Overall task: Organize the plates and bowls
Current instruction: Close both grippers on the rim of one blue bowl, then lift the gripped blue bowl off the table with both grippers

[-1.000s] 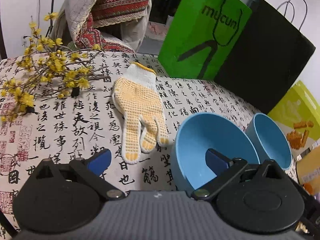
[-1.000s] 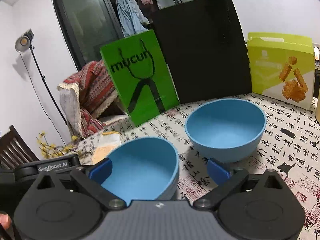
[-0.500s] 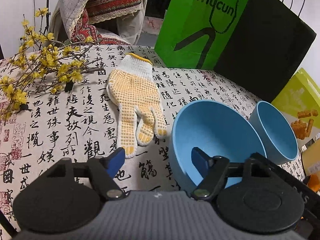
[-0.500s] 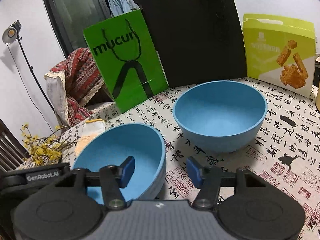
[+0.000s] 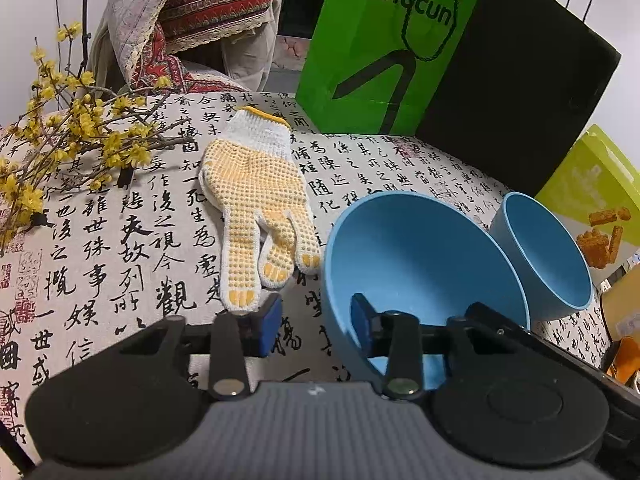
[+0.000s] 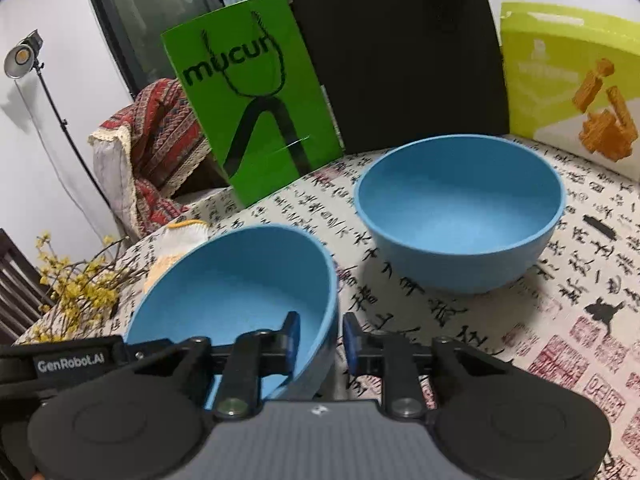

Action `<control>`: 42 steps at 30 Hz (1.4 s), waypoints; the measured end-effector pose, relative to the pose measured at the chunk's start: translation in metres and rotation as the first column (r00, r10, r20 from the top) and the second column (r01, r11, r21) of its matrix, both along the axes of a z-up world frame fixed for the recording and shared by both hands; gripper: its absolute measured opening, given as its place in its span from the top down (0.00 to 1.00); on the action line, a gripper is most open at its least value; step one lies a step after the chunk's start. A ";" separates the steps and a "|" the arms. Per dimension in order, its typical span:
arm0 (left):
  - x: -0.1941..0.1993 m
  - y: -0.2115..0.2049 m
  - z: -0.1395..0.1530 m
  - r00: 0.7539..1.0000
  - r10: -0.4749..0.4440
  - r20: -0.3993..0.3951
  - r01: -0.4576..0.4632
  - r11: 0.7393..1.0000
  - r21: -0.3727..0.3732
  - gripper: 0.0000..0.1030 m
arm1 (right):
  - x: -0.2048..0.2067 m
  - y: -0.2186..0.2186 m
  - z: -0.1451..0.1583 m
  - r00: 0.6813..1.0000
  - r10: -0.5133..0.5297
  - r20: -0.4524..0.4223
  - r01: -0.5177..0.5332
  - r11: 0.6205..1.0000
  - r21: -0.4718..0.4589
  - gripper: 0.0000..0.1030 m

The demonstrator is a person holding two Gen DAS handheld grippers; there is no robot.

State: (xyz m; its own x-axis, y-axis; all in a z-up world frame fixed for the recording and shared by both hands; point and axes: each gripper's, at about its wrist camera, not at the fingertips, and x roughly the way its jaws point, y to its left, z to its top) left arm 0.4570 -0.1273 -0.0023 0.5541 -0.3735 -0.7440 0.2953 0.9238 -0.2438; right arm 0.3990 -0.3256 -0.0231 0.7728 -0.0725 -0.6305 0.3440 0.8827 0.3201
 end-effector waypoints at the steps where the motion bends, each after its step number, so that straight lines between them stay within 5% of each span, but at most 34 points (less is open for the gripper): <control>1: 0.000 -0.001 0.000 1.000 -0.001 0.002 0.001 1.000 0.002 0.70 | 0.000 0.002 0.000 1.000 0.001 0.000 -0.001 1.000 -0.008 0.80; 10: 0.000 -0.002 -0.003 1.000 0.006 -0.017 -0.006 1.000 0.013 0.89 | -0.004 0.006 0.002 1.000 0.010 0.009 -0.010 1.000 -0.012 0.84; 20: -0.012 -0.004 0.012 0.998 0.027 0.057 -0.029 0.999 0.041 0.89 | -0.013 0.013 0.012 1.000 0.020 0.016 -0.020 0.999 -0.027 0.85; 33: -0.045 0.005 0.062 0.979 0.052 0.195 -0.049 0.999 -0.018 0.89 | -0.037 0.012 0.038 0.992 0.056 0.115 -0.054 0.998 -0.015 0.85; 42: -0.059 0.000 0.071 0.974 0.039 0.225 -0.033 0.999 -0.031 0.89 | -0.052 0.005 0.051 0.986 0.049 0.162 -0.047 0.999 -0.016 0.86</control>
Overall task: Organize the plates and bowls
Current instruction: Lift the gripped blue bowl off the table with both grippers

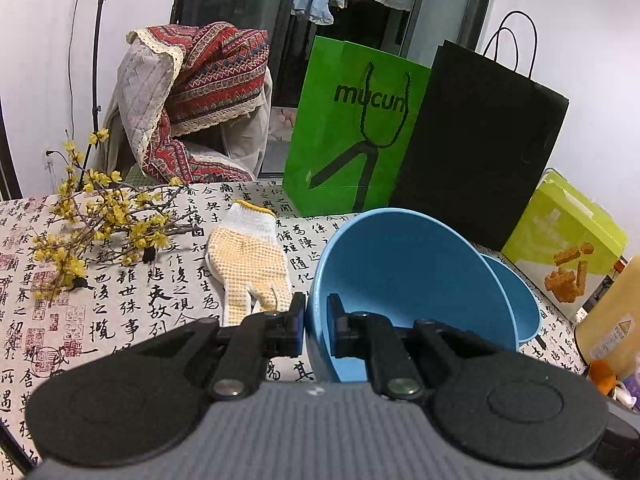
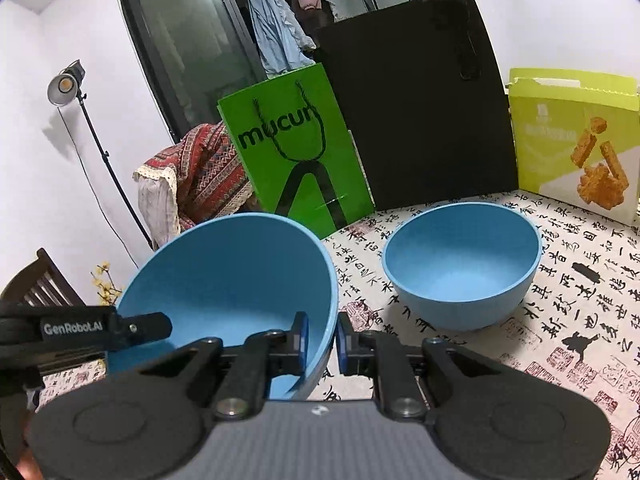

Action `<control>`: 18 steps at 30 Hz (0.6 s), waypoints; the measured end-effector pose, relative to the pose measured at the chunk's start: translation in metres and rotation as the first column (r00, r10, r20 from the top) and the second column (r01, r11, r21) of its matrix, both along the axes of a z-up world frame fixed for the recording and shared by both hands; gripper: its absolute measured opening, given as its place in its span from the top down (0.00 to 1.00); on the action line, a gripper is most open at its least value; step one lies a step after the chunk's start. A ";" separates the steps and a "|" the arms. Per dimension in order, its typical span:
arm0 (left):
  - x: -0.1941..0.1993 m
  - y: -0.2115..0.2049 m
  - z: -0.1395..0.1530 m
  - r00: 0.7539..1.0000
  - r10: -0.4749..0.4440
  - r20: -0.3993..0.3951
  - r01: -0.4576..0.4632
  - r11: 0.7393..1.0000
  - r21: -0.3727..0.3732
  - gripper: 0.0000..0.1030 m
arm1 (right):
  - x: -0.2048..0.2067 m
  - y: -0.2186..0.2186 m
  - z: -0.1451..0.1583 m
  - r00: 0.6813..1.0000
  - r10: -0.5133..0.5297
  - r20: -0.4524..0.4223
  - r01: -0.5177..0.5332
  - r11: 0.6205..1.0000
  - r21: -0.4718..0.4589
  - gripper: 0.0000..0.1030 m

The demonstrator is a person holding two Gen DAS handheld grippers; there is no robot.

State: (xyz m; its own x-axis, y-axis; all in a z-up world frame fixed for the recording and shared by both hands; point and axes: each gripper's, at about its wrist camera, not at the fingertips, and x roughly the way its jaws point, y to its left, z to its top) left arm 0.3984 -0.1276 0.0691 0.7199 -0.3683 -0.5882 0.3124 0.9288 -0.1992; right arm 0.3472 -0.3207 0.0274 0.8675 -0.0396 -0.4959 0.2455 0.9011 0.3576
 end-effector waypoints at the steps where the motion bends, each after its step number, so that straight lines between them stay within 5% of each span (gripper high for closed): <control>1: -0.001 0.000 0.000 1.000 0.000 0.003 0.000 1.000 -0.002 0.89 | -0.001 0.000 0.000 1.000 0.002 -0.001 -0.002 1.000 -0.003 0.86; 18: -0.014 -0.008 0.002 0.999 0.006 0.037 -0.007 1.000 0.018 0.89 | -0.016 -0.002 0.011 0.999 0.001 0.033 0.000 0.999 -0.032 0.86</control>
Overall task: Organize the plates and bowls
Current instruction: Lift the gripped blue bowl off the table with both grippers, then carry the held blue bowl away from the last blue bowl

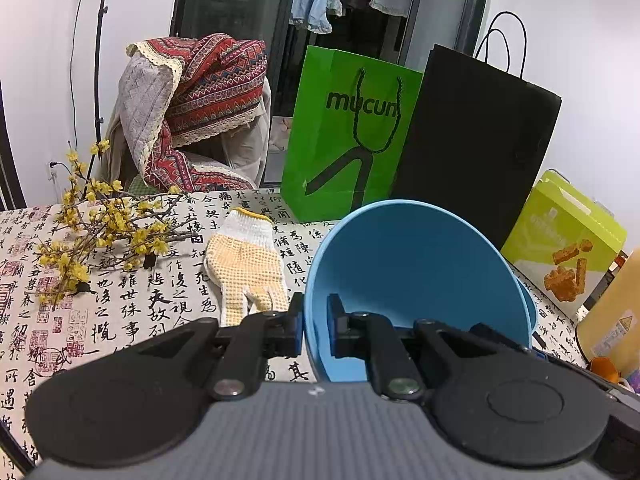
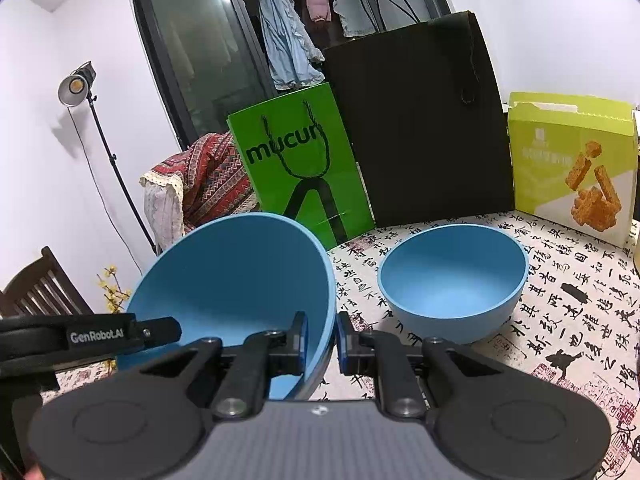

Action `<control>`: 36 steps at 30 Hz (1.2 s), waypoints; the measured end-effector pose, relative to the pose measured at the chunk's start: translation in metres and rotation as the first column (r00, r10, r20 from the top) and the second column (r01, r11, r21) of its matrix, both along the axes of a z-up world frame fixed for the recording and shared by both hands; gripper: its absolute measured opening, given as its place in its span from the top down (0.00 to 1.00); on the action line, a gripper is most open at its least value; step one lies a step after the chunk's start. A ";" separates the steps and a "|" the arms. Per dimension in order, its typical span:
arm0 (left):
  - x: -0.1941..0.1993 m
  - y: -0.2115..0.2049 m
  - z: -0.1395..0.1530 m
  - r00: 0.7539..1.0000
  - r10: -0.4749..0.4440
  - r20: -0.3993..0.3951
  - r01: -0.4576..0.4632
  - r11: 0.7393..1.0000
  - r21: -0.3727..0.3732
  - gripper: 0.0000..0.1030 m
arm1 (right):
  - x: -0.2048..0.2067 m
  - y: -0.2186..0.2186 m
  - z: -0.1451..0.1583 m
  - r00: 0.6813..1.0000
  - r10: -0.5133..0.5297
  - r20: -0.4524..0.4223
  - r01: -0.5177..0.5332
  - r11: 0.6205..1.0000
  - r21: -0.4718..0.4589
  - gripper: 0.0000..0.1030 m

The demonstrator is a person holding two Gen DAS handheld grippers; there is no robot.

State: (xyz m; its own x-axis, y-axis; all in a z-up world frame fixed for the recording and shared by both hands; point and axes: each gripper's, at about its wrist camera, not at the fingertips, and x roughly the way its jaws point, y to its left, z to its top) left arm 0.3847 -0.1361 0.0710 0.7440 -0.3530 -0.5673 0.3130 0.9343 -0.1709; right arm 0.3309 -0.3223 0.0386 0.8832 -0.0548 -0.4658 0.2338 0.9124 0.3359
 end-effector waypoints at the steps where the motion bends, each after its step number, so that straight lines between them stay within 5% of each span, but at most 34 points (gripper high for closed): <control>1: -0.001 -0.001 0.000 1.000 0.000 0.005 0.000 1.000 0.005 0.89 | 0.000 0.000 0.000 1.000 0.000 -0.001 0.000 1.000 0.000 0.86; 21: -0.019 0.014 0.002 0.997 0.075 -0.011 -0.075 0.997 0.011 0.89 | -0.006 0.005 0.003 0.998 0.059 0.004 -0.059 0.998 0.008 0.86; 36: -0.062 0.054 0.019 0.973 0.224 -0.047 -0.225 0.974 -0.007 0.89 | -0.022 0.038 0.019 0.981 0.188 0.039 -0.188 0.982 -0.016 0.87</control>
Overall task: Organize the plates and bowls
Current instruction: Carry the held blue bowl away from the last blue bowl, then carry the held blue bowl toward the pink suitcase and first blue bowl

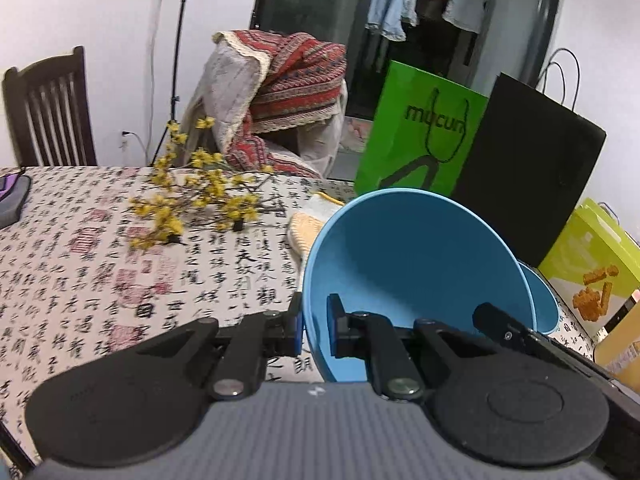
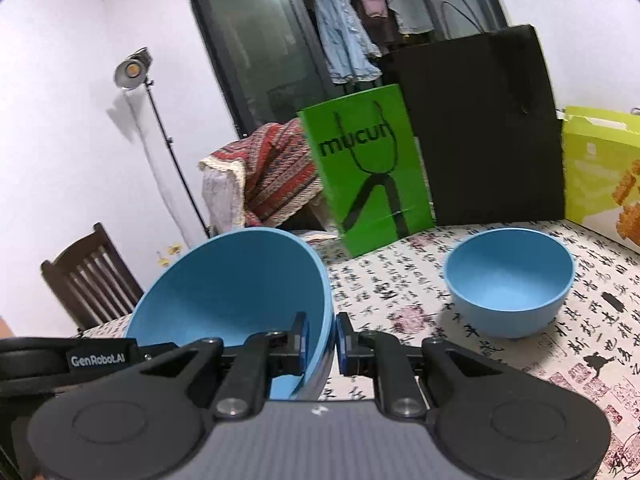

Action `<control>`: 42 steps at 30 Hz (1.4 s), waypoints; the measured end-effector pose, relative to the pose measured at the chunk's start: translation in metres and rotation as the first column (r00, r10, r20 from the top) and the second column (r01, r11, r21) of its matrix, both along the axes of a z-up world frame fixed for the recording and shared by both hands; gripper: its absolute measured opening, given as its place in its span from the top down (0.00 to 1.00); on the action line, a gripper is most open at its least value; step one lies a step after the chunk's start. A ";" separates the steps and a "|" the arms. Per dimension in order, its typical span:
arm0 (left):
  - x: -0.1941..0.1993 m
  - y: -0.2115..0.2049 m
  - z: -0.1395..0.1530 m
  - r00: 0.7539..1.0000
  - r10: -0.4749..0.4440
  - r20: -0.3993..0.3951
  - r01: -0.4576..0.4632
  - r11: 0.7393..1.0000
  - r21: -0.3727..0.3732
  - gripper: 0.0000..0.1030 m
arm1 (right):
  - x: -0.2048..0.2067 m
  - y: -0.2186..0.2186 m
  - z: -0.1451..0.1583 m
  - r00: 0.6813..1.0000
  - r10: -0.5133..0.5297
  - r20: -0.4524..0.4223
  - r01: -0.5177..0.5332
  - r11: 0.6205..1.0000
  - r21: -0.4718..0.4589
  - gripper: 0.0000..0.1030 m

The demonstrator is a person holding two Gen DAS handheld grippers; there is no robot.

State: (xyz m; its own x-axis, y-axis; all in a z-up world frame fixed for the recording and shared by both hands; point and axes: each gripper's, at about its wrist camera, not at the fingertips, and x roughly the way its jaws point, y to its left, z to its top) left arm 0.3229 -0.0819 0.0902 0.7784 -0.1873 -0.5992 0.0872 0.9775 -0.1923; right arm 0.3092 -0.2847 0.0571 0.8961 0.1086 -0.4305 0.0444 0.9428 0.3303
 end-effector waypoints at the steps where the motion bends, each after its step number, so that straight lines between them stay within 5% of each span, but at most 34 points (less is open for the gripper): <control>1: -0.003 0.003 0.002 1.000 0.005 0.000 -0.005 1.000 -0.003 0.89 | -0.002 0.003 0.002 1.000 0.008 0.000 -0.008 1.000 -0.003 0.87; 42: -0.105 0.081 0.014 0.998 0.041 0.051 -0.038 0.998 -0.045 0.89 | -0.095 0.075 0.019 0.998 0.056 -0.004 -0.056 0.998 -0.010 0.87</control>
State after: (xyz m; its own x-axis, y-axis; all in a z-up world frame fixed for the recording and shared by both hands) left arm 0.2175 -0.0013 0.1044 0.8155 -0.1812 -0.5497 0.0598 0.9710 -0.2314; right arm 0.2142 -0.2098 0.0759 0.8873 0.1539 -0.4348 -0.0071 0.9472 0.3207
